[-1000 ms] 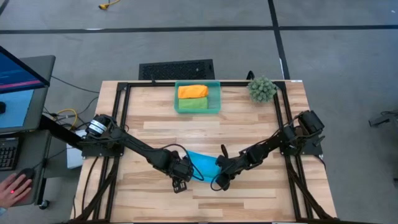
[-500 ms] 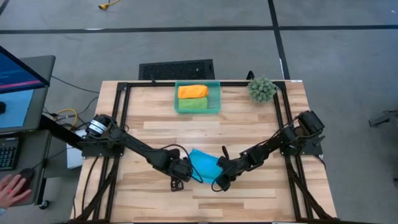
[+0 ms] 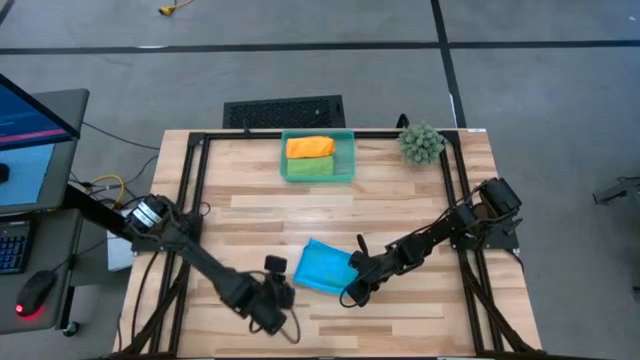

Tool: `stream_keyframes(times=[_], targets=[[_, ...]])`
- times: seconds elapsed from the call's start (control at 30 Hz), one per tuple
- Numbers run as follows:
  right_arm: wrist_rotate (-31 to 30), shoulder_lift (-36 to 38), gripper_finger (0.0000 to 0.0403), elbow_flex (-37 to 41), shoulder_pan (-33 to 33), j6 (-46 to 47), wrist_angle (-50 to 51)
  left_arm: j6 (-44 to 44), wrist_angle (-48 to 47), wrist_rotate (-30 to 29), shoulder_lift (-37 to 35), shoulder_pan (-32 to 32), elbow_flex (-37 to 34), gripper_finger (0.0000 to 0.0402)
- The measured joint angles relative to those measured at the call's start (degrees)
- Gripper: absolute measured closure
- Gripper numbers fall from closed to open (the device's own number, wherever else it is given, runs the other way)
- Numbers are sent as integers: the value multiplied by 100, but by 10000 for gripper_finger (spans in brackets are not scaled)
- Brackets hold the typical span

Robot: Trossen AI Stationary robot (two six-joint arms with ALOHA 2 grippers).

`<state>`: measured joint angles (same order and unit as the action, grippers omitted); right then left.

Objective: Roll microfiber towels into tight, uniform cylinder then place into a basket
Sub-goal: Roll the blue microfiber cloth

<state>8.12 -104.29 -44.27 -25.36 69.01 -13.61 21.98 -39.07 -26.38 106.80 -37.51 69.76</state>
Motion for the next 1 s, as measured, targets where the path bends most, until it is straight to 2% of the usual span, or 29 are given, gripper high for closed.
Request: stream_keyframes(times=[0.1, 0.23, 0.4, 0.57, 0.7, 0.9, 1.0], targets=[[48, -2, 390, -2, 0, 0, 0, -312, 543, -143, 0, -222, 4, 292], [61, -2, 390, -2, 0, 1, -4, -886, 1395, 31, 162, -202, 20, 292], [67, -2, 390, -4, 0, 0, -8, -987, 1405, 238, 391, 137, 8, 292], [79, -2, 390, -9, -7, -12, -4, -986, 1413, -99, 396, 309, -88, 292], [83, -2, 390, -11, -11, -38, 26, -1056, 1527, 166, 396, 473, -158, 292], [90, -2, 390, -13, -11, -44, 55, -1114, 1579, 59, 393, 683, -188, 292], [103, -2, 390, -13, -11, -44, 61, -1179, 1570, 192, 393, 845, -188, 292]])
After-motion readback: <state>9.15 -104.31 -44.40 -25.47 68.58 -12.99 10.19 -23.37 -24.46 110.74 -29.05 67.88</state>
